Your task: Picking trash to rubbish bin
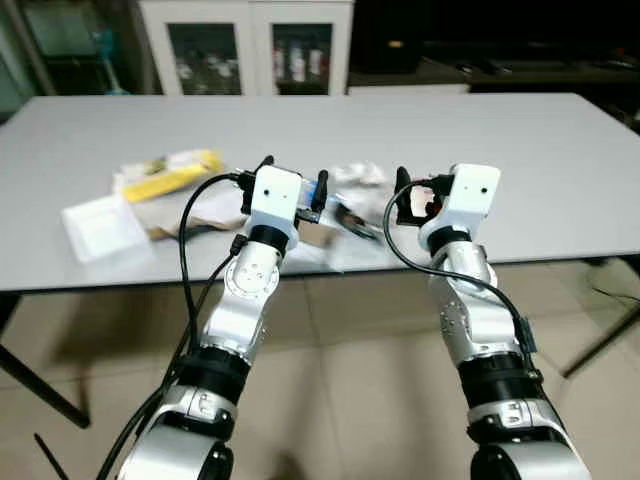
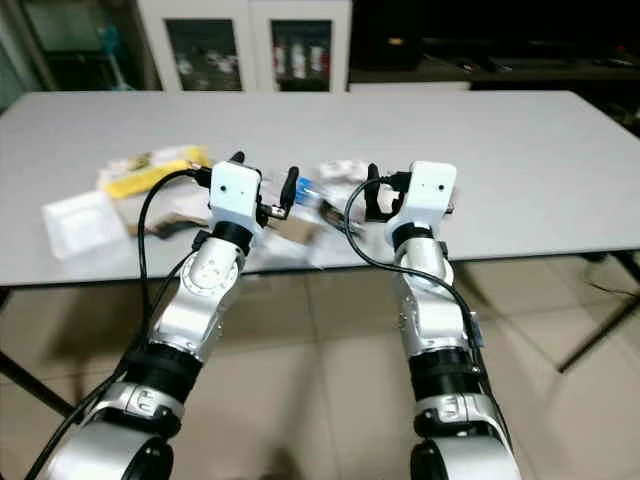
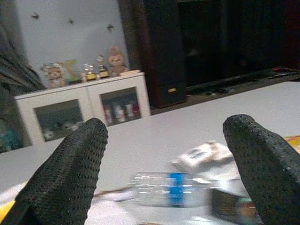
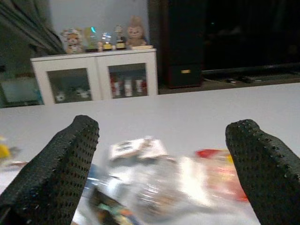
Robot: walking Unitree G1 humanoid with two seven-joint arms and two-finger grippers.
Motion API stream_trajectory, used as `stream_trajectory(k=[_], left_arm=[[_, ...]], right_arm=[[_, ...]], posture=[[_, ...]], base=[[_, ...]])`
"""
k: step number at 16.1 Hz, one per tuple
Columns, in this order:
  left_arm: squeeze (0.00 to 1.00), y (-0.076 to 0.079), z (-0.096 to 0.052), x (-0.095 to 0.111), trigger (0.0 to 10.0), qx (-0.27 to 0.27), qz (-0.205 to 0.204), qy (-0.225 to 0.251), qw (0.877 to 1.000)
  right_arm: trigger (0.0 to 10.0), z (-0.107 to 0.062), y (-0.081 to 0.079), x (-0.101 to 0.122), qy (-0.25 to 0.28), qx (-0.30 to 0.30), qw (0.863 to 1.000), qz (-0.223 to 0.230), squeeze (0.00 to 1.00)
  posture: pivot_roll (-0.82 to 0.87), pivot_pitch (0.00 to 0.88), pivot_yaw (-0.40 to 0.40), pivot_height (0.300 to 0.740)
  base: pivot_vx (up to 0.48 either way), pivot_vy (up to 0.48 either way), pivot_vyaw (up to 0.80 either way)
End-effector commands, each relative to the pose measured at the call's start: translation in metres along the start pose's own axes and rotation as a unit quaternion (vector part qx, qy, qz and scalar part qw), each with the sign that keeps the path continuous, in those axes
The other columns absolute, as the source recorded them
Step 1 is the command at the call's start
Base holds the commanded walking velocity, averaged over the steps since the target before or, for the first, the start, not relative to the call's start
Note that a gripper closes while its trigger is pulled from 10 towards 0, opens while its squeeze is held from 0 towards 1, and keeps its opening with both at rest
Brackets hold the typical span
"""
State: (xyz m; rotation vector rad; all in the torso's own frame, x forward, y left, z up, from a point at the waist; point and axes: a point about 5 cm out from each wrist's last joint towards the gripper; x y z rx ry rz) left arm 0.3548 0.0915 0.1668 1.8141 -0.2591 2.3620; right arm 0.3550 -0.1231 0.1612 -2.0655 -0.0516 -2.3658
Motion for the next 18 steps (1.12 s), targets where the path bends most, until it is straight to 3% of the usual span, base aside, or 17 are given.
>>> stream_trajectory(k=[1,7,10,14,18], left_arm=[[0.00,-0.006,0.002,0.004,10.0,0.007,0.001,0.005,1.000],[0.00,-0.005,0.004,0.009,10.0,0.007,0.001,0.012,1.000],[0.00,-0.009,0.008,0.014,10.0,0.010,0.002,0.020,1.000],[0.00,-0.023,0.019,0.030,10.0,0.014,0.026,0.039,0.999],[0.00,-0.044,0.027,0.046,10.0,0.021,0.061,0.058,0.996]], right_arm=[[10.0,0.002,-0.007,0.005,0.007,0.010,1.000,0.001,0.00],[10.0,0.004,-0.005,0.009,0.011,0.007,1.000,-0.001,0.00],[10.0,0.009,-0.003,0.007,-0.010,0.012,0.999,-0.034,0.00],[10.0,0.019,0.006,0.019,-0.006,0.001,0.999,-0.044,0.00],[10.0,0.018,0.005,0.015,-0.014,-0.001,0.999,-0.046,0.00]], posture=[[0.01,0.000,-0.020,0.740],[0.01,0.000,-0.021,0.740],[0.01,0.000,-0.021,0.740],[0.01,0.000,-0.022,0.740],[0.02,0.000,-0.012,0.740]], base=[[0.472,0.000,0.00],[0.472,0.000,0.00],[0.472,0.000,0.00],[0.472,0.000,0.00],[0.472,0.000,0.00]])
Point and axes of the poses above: a point about 5 cm out from each wrist's last joint towards the gripper, its own z axis pointing out of the wrist towards the gripper, its own x axis along the axis of the wrist's last joint, y = z × x, and after that the axes turned 9 degrees about -z, right-handed
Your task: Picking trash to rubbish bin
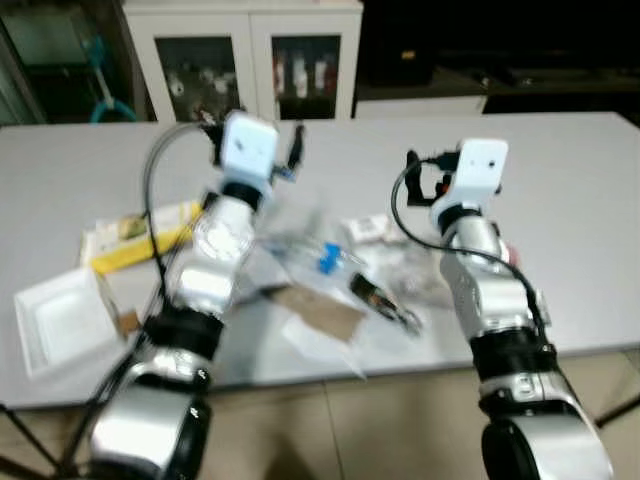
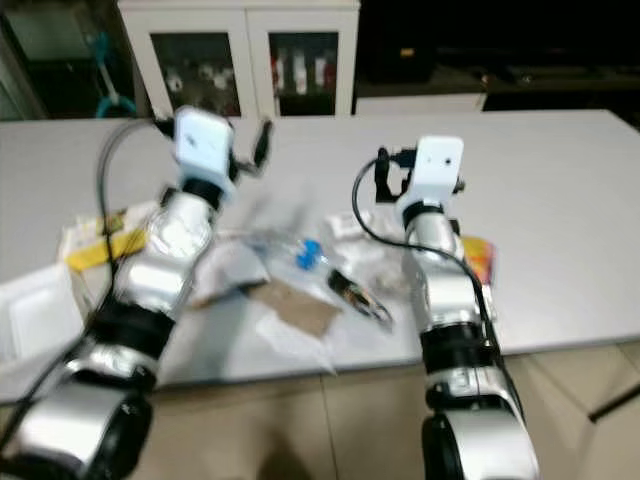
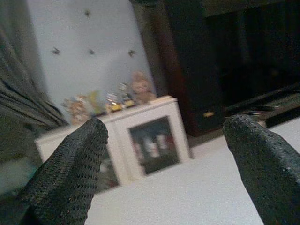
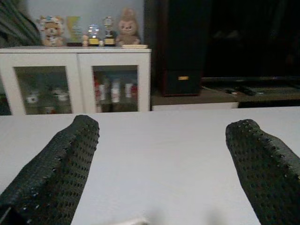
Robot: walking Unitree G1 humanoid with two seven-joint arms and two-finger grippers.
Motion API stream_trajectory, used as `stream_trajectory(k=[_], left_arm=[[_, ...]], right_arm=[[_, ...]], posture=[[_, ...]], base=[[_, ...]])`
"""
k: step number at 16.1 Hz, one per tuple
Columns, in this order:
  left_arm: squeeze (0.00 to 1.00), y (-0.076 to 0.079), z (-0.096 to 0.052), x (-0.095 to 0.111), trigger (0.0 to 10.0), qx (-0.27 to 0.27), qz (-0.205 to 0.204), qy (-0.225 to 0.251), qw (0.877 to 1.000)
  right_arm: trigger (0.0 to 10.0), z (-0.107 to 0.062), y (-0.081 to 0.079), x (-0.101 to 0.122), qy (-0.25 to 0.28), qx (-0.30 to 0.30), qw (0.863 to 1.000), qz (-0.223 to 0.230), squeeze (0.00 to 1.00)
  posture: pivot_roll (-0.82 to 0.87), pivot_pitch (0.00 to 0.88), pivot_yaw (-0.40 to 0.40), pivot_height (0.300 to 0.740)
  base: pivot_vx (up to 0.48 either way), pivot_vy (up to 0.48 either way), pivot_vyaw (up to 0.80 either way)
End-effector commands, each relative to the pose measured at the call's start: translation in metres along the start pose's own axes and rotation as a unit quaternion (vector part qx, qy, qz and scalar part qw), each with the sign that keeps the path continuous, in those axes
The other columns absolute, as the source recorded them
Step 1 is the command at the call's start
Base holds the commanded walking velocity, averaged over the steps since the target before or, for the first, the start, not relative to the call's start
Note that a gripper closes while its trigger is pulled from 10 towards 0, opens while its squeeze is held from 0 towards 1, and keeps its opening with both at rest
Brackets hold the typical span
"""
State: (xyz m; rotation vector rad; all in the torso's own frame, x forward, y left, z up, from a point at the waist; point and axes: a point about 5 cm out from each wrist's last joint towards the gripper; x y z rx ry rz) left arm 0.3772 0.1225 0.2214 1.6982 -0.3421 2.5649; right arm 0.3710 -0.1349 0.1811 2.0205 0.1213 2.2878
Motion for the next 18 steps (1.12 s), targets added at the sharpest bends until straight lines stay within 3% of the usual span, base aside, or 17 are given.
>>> stream_trajectory(k=[1,4,8,9,10,12,14,15,16,18], left_arm=[[0.00,-0.012,0.001,-0.001,10.0,0.001,0.020,-0.007,1.000],[0.00,-0.027,0.009,0.008,10.0,-0.064,0.064,-0.012,0.996],[0.01,-0.045,0.022,0.021,10.0,-0.182,0.108,-0.046,0.976],[0.82,-0.046,0.022,0.019,10.0,-0.202,0.119,-0.058,0.970],[1.00,-0.041,0.018,0.013,10.0,-0.256,0.116,-0.086,0.956],[1.00,-0.027,0.004,-0.008,10.0,-0.346,0.125,-0.143,0.919],[1.00,-0.010,-0.011,-0.025,10.0,-0.419,0.102,-0.176,0.885],[1.00,-0.007,-0.014,-0.028,10.0,-0.432,0.098,-0.180,0.878],[0.00,0.005,-0.017,-0.037,10.0,-0.441,0.091,-0.187,0.873],[0.00,0.020,-0.022,-0.046,10.0,-0.462,0.069,-0.196,0.863]], right_arm=[[10.0,-0.002,-0.008,-0.003,-0.010,0.009,1.000,0.003,0.00],[10.0,-0.004,-0.008,-0.007,-0.017,0.007,1.000,0.004,0.00],[10.0,-0.003,-0.011,-0.008,-0.019,0.006,1.000,0.006,0.00],[10.0,-0.004,-0.012,-0.009,-0.020,0.007,1.000,0.007,0.00],[10.0,-0.005,-0.013,-0.010,-0.021,0.008,1.000,0.008,0.00],[10.0,-0.006,-0.016,-0.013,-0.025,0.013,1.000,0.009,0.00],[10.0,-0.006,-0.018,-0.013,-0.027,0.018,0.999,0.010,0.00],[10.0,-0.006,-0.018,-0.013,-0.027,0.019,0.999,0.010,0.00],[10.0,-0.006,-0.019,-0.013,-0.026,0.020,0.999,0.009,0.00],[10.0,-0.006,-0.019,-0.012,-0.024,0.023,0.999,0.010,0.00]], posture=[[0.02,0.000,-0.008,0.740],[0.02,0.000,0.006,0.740],[0.03,0.000,0.026,0.740],[0.03,0.000,0.033,0.740],[0.03,0.000,0.036,0.740],[0.03,0.000,0.037,0.740],[0.03,0.000,0.036,0.740],[0.03,0.000,0.036,0.740],[0.02,0.000,0.035,0.740],[0.01,0.000,0.037,0.740]], base=[[0.000,0.000,0.00],[0.000,0.000,0.00],[0.000,0.000,0.00],[0.000,0.000,0.00],[0.000,0.000,0.00],[0.000,0.000,0.00],[0.000,0.000,0.00],[0.000,0.000,0.00],[0.000,0.000,0.00],[0.000,0.000,0.00]])
Point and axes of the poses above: a point about 5 cm out from each wrist's last joint towards the gripper, its own z axis pointing out of the wrist towards the gripper, its own x axis along the axis of the wrist's last joint, y = z × x, and after that the axes turned 9 degrees about -z, right-handed
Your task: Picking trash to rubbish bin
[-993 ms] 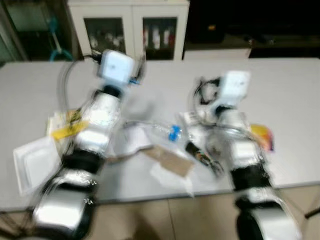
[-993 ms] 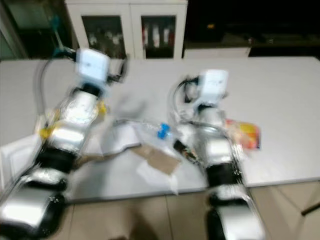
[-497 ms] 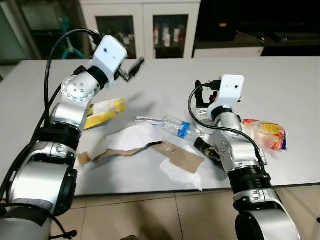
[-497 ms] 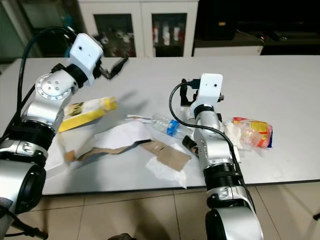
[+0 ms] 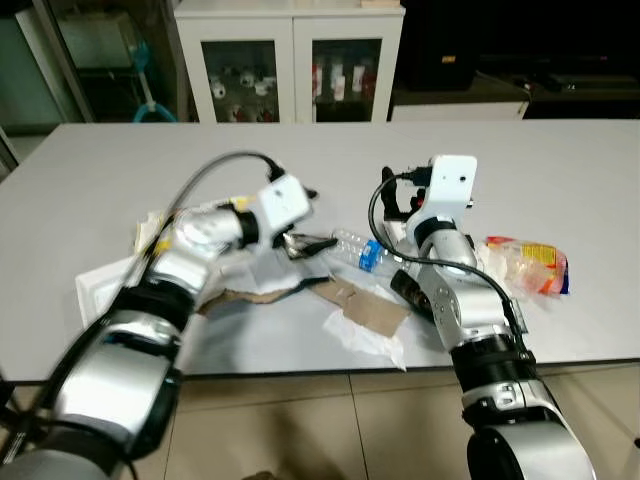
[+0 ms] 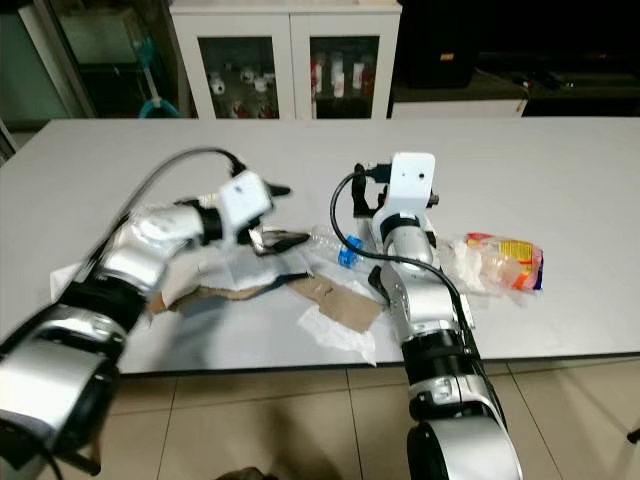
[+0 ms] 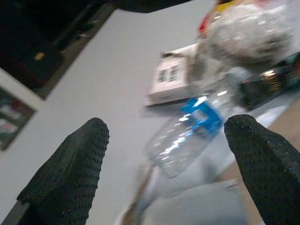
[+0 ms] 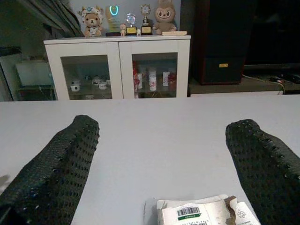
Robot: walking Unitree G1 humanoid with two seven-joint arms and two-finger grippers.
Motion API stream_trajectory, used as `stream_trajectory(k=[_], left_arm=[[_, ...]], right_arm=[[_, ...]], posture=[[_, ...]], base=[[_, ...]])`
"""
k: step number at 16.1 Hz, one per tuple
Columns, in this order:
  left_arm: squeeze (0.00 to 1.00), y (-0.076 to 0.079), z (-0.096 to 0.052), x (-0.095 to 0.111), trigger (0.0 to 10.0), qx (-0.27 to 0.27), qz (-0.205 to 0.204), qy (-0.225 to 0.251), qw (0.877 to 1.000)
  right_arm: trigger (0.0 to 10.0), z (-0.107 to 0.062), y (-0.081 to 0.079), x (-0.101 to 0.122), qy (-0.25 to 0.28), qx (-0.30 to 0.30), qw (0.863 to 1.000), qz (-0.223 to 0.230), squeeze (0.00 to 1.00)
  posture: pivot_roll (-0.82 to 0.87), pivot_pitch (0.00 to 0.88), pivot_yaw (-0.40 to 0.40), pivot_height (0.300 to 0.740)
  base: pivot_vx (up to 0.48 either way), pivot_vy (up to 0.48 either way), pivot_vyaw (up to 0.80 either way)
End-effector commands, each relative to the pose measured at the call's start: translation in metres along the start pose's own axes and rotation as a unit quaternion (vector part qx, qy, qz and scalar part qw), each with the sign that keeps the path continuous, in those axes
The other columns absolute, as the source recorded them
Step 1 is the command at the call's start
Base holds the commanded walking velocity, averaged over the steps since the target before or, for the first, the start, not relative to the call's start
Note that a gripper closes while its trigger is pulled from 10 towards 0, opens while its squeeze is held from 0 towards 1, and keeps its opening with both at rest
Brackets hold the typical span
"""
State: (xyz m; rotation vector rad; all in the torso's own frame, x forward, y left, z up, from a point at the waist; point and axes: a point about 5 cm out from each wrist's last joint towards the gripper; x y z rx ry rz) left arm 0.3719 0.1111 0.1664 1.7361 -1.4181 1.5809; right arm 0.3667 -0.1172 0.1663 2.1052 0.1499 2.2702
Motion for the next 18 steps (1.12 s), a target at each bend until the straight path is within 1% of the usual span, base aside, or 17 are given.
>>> stream_trajectory(k=[1,3,6,8,10,15,17,18], left_arm=[[0.00,0.003,0.003,0.000,10.0,-0.019,0.005,-0.007,1.000],[0.00,0.010,0.006,-0.005,10.0,-0.033,0.002,-0.013,0.999],[0.00,0.013,0.007,-0.010,10.0,-0.043,0.005,-0.020,0.999],[0.00,0.018,0.006,-0.016,10.0,-0.053,0.023,-0.038,0.998],[0.00,0.023,0.008,-0.024,10.0,-0.060,0.052,-0.064,0.995],[0.00,0.029,0.016,-0.025,10.0,-0.056,0.056,-0.066,0.995],[0.00,0.032,0.017,-0.024,10.0,-0.062,0.070,-0.065,0.994],[0.00,0.030,0.019,-0.020,10.0,-0.061,0.075,-0.062,0.993]], right_arm=[[10.0,-0.001,0.000,0.000,0.000,0.000,1.000,-0.001,0.00],[10.0,-0.003,0.001,0.000,0.000,0.000,1.000,-0.001,0.00],[10.0,-0.005,0.002,-0.002,-0.002,-0.001,1.000,-0.001,0.00],[10.0,-0.006,0.001,-0.004,-0.006,0.001,1.000,-0.001,0.00],[10.0,-0.008,-0.001,-0.004,-0.006,0.004,1.000,0.000,0.00],[10.0,-0.018,-0.002,-0.005,-0.002,0.003,1.000,0.012,0.00],[10.0,-0.024,-0.002,-0.007,-0.003,0.002,1.000,0.016,0.00],[10.0,-0.028,-0.001,-0.009,-0.007,0.001,1.000,0.019,0.00]], posture=[[0.00,0.000,0.041,0.740],[0.00,0.000,0.043,0.740],[0.00,0.000,0.043,0.740],[0.00,0.004,0.040,0.740],[-0.01,0.016,0.040,0.740],[-0.03,0.061,0.039,0.740],[-0.03,0.083,0.038,0.740],[-0.03,0.097,0.038,0.740]], base=[[0.000,0.000,0.00],[0.000,0.000,0.00],[0.000,0.000,0.00],[0.000,0.000,0.00],[0.000,0.000,0.00],[0.000,0.000,0.00],[0.000,0.000,0.00],[0.000,0.000,0.00]])
Point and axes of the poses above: a point about 5 cm out from each wrist's last joint towards the gripper, its own z axis pointing out of the wrist towards the gripper, its own x axis along the axis of the wrist's last joint, y = z × x, and after that the axes turned 9 degrees about -z, right-handed
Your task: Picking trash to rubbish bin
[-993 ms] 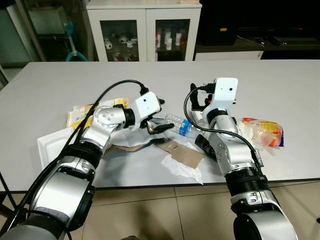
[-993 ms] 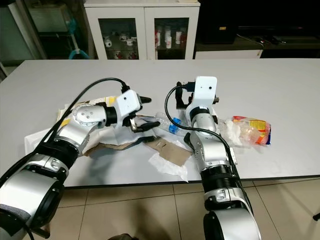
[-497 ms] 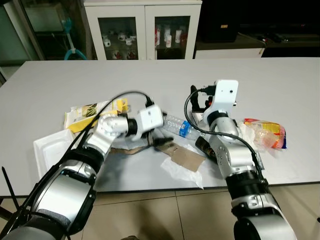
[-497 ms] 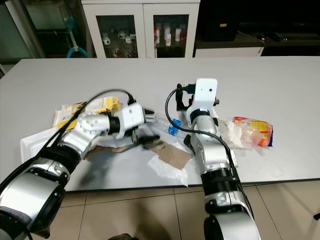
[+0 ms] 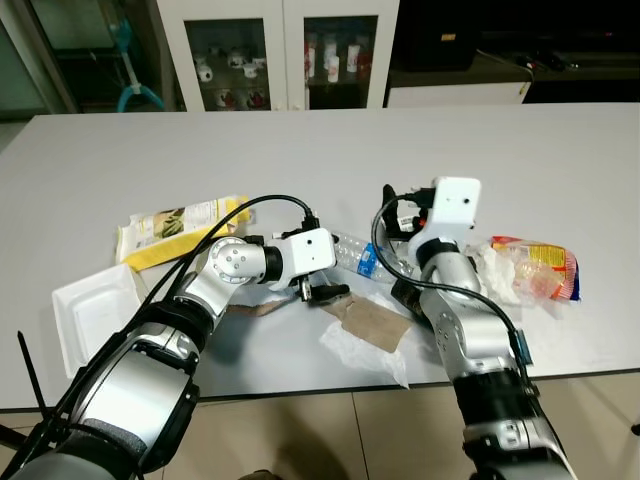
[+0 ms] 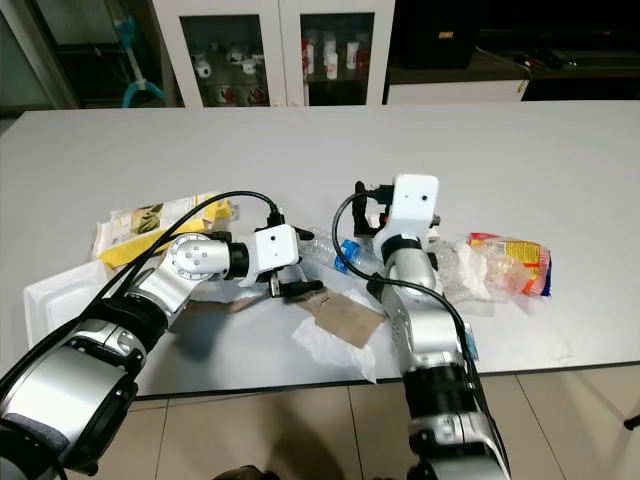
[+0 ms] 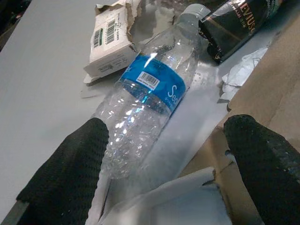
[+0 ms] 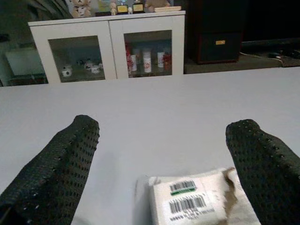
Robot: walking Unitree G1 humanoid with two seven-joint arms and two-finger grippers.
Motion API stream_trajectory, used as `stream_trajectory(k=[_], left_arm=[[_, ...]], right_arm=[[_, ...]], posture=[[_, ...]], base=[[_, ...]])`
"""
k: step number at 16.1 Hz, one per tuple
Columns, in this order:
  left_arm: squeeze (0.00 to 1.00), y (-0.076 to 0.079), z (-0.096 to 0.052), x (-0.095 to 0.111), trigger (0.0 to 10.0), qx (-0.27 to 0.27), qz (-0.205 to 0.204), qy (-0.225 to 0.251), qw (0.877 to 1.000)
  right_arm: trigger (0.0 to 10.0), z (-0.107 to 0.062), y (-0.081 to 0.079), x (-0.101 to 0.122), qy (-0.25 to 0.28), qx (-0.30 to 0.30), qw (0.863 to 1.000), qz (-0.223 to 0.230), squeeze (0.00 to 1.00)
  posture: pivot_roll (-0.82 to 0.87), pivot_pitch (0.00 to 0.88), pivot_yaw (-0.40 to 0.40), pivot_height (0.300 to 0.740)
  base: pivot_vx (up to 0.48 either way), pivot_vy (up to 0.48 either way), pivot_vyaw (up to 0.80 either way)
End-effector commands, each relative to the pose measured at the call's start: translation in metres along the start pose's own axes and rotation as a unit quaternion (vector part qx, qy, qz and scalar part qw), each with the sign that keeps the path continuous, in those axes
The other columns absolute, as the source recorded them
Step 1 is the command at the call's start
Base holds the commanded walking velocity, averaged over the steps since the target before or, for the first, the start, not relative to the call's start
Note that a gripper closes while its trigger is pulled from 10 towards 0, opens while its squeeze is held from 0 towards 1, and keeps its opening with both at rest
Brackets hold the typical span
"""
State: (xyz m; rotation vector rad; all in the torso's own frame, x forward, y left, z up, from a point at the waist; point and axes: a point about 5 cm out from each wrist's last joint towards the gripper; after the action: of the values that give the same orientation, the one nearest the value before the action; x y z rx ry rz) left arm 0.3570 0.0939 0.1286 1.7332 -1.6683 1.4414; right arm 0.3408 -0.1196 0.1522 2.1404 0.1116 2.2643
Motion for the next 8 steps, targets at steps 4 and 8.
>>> stream_trajectory(k=[4,8], left_arm=[[0.00,-0.004,0.009,0.016,10.0,-0.011,0.055,-0.008,0.998],[0.00,-0.004,0.017,0.030,10.0,-0.024,0.104,-0.013,0.994]], right_arm=[[10.0,-0.009,-0.006,0.001,-0.004,0.009,1.000,0.008,0.00],[10.0,-0.018,-0.007,0.000,-0.007,0.005,1.000,0.015,0.00]], posture=[[-0.04,0.117,0.045,0.740],[-0.06,0.138,0.071,0.740]], base=[[0.000,0.000,0.00],[0.000,0.000,0.00]])
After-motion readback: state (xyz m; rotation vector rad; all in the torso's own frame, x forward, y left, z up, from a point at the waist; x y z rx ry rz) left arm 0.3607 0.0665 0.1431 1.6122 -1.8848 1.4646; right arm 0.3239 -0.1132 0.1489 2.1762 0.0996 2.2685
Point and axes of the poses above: a point about 5 cm out from each wrist's last joint towards the gripper, its own z axis pointing out of the wrist towards the gripper, its own x axis along the axis of the wrist's last joint, y = z × x, and after that the axes turned 9 degrees about -z, right-handed
